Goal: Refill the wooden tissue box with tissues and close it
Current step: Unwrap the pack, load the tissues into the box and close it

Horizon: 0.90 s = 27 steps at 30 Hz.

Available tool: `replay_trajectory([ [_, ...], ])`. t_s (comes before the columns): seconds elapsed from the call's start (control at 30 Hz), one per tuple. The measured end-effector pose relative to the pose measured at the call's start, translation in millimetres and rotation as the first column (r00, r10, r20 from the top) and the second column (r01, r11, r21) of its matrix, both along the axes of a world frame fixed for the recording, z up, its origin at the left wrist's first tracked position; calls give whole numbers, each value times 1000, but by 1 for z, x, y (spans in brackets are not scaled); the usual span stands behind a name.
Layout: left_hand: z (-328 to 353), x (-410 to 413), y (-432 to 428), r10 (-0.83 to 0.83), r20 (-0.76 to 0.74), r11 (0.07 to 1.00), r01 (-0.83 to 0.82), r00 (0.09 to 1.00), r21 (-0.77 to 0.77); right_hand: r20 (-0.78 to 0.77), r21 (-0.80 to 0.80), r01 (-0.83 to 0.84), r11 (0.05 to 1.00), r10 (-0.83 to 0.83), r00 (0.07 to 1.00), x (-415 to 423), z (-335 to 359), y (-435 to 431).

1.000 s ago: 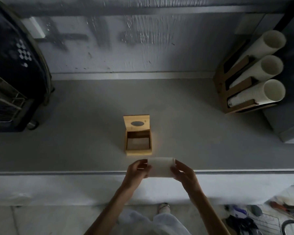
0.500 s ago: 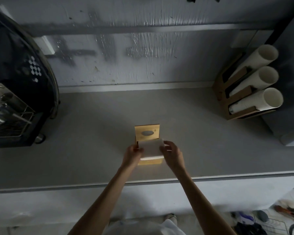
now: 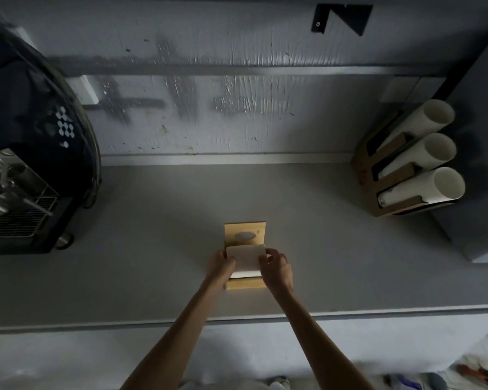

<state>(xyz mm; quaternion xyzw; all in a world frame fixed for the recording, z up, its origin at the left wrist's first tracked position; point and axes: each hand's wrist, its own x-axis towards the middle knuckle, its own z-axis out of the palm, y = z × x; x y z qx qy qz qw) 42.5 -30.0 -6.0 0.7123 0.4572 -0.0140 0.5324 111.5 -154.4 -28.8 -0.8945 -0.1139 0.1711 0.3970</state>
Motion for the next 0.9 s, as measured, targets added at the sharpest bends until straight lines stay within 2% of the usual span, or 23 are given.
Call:
replay_trajectory([
  [0.2, -4, 0, -2, 9, -22, 998, -8, 1000, 70, 51, -82, 0, 997, 5, 999, -2, -3, 6],
  [0.4, -10, 3, 0, -46, -120, 987, 63, 992, 145, 91, -124, -1, 992, 12, 996, -2, -7, 7],
  [0.57, -15, -1, 1, 38, -139, 993, -22, 990, 114, 44, -183, 19, 983, -11, 999, -1, -9, 7],
  [0.63, -28, 2, 8, 70, -151, 994, -56, 986, 95, 68, -208, 26, 978, -12, 998, 1, -9, 6],
  [0.8, -93, 6, 23, 37, -143, 997, -26, 989, 79, 172, -293, -39, 955, 92, 981, -3, -15, 6],
  [0.9, -66, -1, 15, -21, -143, 990, 41, 989, 134, 269, -306, -105, 946, 192, 944, -10, -21, 7],
])
